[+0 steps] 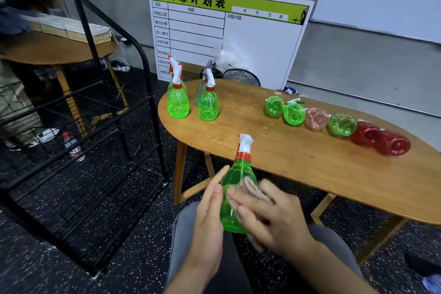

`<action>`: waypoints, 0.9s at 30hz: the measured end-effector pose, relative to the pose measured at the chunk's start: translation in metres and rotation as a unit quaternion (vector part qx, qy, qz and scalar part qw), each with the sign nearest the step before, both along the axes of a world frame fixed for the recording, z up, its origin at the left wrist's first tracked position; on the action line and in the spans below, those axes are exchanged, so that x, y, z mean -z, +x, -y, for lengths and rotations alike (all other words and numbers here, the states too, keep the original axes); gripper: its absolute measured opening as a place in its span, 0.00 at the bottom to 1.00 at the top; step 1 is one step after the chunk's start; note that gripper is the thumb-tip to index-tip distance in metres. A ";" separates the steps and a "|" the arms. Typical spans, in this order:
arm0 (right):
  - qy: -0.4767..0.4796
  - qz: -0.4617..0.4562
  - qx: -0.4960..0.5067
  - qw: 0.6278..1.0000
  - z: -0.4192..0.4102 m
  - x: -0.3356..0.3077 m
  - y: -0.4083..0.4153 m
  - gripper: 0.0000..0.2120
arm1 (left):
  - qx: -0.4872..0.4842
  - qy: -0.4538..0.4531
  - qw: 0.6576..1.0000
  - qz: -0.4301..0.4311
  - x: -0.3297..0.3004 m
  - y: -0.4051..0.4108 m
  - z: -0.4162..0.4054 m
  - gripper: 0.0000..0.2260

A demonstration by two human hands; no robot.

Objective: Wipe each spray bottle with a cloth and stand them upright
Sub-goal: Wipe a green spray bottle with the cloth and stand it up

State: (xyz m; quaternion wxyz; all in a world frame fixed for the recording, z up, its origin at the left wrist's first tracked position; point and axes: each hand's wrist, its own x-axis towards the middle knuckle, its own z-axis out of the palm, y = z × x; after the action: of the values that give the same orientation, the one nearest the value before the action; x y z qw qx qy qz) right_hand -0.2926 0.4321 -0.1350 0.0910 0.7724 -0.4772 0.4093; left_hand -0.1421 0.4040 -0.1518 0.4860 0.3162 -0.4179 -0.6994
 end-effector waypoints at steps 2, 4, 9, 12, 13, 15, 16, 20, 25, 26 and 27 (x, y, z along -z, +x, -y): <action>-0.021 -0.098 -0.040 0.994 -0.011 0.008 0.002 0.15 | -0.001 0.005 1.000 -0.018 -0.001 0.002 0.001 0.18; -0.042 -0.150 -0.051 0.986 -0.017 0.010 0.001 0.15 | 0.002 0.004 1.000 -0.027 -0.003 0.003 0.000 0.18; -0.029 -0.064 -0.018 0.997 -0.001 -0.004 -0.009 0.13 | 0.011 -0.011 1.000 0.001 -0.008 0.001 -0.003 0.20; 0.010 0.056 0.052 0.997 0.017 -0.016 -0.017 0.15 | 0.017 -0.026 0.999 0.010 -0.009 0.001 -0.006 0.19; 0.018 0.082 0.067 0.994 0.021 -0.018 -0.020 0.15 | 0.020 -0.034 0.999 0.015 -0.009 0.002 -0.007 0.18; 0.028 0.107 0.076 0.991 0.025 -0.019 -0.023 0.16 | 0.020 -0.048 0.998 0.028 -0.008 0.003 -0.008 0.21; 0.032 0.114 0.071 0.990 0.024 -0.019 -0.022 0.16 | 0.022 -0.053 0.998 0.032 -0.007 0.004 -0.008 0.25; 0.043 0.176 0.037 0.983 0.021 -0.024 -0.020 0.14 | 0.060 -0.062 0.996 0.008 -0.007 0.005 -0.008 0.36; 0.050 0.223 0.041 0.973 0.022 -0.030 -0.021 0.14 | 0.055 -0.030 0.997 -0.034 -0.008 0.005 -0.006 0.29; 0.053 0.226 0.041 0.972 0.023 -0.030 -0.020 0.14 | 0.057 -0.027 0.997 -0.037 -0.009 0.004 -0.006 0.26; 0.055 0.228 0.041 0.971 0.023 -0.030 -0.020 0.14 | 0.058 -0.026 0.997 -0.038 -0.009 0.004 -0.006 0.23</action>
State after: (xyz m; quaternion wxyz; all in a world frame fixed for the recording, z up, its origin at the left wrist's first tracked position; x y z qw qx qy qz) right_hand -0.3126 0.4089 -0.1054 -0.0456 0.6423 -0.5386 0.5434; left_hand -0.1385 0.4097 -0.1424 0.4682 0.2518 -0.4349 -0.7268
